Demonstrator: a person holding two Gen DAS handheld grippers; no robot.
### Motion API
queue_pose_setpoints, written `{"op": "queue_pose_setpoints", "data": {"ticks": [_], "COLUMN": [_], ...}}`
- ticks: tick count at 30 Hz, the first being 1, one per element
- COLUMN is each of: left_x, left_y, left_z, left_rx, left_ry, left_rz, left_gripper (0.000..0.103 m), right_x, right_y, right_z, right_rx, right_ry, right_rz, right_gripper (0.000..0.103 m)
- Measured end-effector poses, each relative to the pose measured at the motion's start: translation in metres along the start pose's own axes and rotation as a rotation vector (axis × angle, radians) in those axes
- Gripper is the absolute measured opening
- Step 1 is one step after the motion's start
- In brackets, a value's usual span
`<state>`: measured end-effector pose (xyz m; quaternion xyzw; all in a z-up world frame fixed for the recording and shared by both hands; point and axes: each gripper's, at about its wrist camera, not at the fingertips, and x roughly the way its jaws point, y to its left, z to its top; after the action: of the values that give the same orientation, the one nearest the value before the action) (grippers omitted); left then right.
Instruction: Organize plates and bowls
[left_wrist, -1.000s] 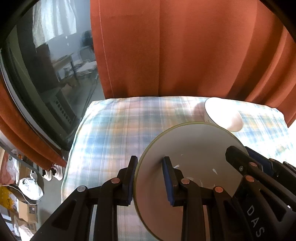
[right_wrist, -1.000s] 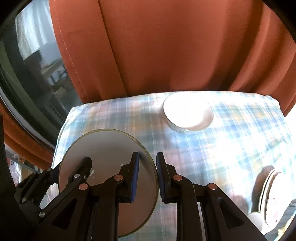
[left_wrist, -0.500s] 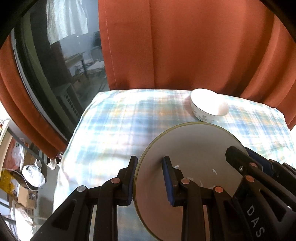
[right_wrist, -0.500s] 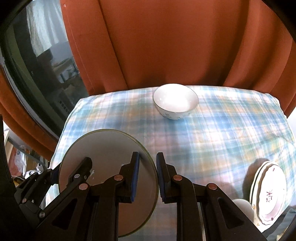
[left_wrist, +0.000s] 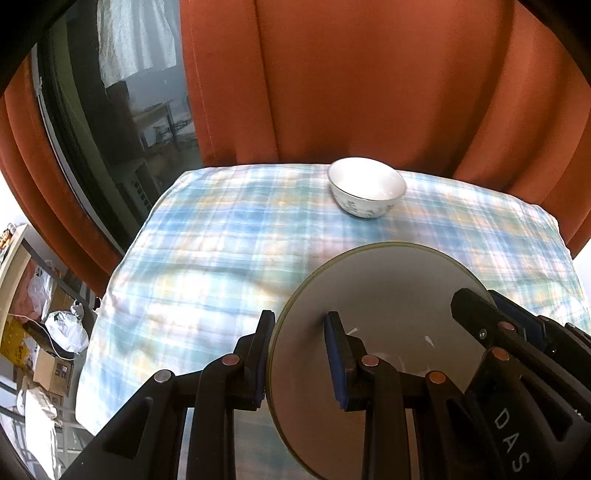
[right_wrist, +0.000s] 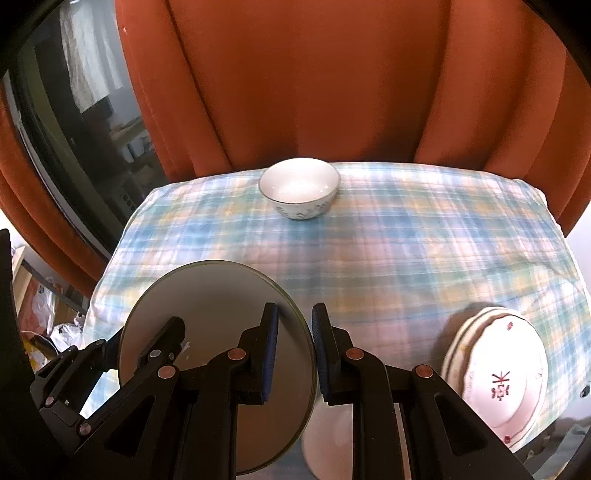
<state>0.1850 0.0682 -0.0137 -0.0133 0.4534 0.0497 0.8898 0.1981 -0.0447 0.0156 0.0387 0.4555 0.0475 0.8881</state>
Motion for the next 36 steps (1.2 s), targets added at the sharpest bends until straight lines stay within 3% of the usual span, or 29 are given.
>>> {"op": "queue_pose_setpoints", "data": {"ticks": [20,36], "left_x": [-0.012,0.015], "left_y": [-0.068,-0.093], "left_z": [-0.05,-0.062], "left_rx": [-0.016,0.035], "left_ry": [0.012,0.111], "left_rz": [-0.001,-0.034], "left_gripper": [0.026,0.026], "right_x": [-0.019,0.002], "right_y": [-0.079,-0.11], "right_z": [-0.048,-0.066], "right_rx": [-0.007,0.042], "right_ry": [0.003,0.085], "right_rz": [0.007,-0.025], "right_gripper": [0.023,0.022]}}
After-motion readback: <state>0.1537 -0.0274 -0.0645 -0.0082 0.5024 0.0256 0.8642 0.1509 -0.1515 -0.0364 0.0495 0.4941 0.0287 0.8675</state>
